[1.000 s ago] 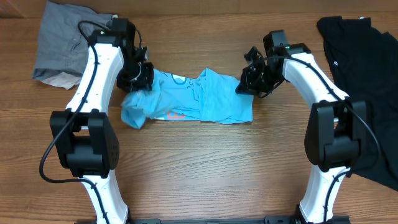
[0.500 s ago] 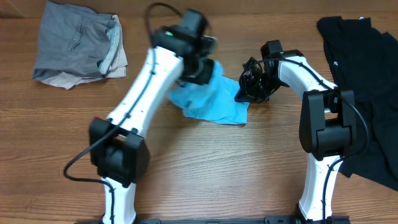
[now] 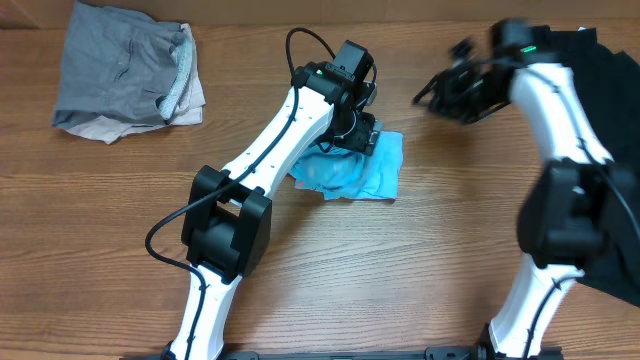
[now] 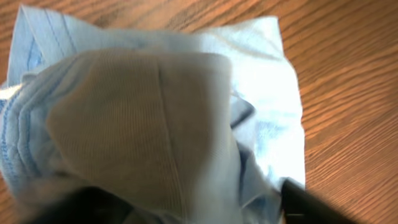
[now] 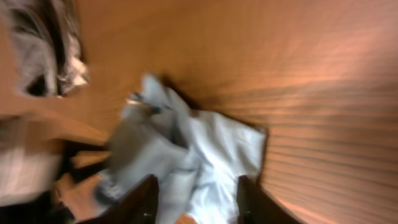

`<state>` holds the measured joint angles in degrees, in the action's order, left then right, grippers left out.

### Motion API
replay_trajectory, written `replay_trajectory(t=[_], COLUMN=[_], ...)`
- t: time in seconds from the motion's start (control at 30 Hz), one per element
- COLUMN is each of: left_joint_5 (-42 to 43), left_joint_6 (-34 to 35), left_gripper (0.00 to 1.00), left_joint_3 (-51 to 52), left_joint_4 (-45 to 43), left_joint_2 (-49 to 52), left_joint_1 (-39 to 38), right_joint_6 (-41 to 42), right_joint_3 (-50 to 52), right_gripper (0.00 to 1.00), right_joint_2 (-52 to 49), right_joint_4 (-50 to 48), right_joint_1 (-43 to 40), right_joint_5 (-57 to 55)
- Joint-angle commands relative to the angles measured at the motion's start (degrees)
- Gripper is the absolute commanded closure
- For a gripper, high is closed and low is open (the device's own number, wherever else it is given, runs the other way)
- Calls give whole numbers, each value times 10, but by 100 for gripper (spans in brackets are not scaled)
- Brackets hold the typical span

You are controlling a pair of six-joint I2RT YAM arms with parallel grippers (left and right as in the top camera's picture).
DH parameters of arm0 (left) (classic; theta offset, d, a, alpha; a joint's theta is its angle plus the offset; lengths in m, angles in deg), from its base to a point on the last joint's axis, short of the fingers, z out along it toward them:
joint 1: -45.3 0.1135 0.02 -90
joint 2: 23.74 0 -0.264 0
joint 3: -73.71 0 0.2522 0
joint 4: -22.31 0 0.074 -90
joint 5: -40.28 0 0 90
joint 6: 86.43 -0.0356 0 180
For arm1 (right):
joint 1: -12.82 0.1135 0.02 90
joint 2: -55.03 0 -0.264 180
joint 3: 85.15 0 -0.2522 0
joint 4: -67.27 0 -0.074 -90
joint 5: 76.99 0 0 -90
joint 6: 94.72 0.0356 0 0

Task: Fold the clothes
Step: 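Lift the bundled T-shirt with the right gripper and set it down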

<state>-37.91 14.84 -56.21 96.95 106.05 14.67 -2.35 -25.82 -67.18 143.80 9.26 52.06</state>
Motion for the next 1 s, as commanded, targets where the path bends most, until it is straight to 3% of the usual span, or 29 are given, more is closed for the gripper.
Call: replay_trajectory(t=[0.0, 0.2, 0.4, 0.63, 0.8, 0.97], left_joint_5=[34, 42, 41, 41, 1, -63], left_joint_6=[1, -6, -3, 8, 8, 7], left_gripper=[0, 0, 0, 0, 0, 0], left_joint_3=[-22, -140, -338, -426, -421, -421], left_joint_4=[-14, 28, 130, 198, 243, 261], left_joint_2=[-1, -2, -2, -2, -1, -1], left_joint_1=[2, 7, 71, 204, 286, 323], right_joint_6=[-2, -10, -18, 2, 94, 159], right_joint_3=[-57, -57, -55, -45, -45, -45], right_gripper=[48, 45, 43, 41, 34, 34], right_joint_2=[78, 91, 90, 79, 62, 13], right_joint_4=[15, 52, 75, 66, 23, 5], right_joint_1=[-43, -78, -47, 99, 241, 324], right_joint_5=[16, 16, -7, -125, -292, -349])
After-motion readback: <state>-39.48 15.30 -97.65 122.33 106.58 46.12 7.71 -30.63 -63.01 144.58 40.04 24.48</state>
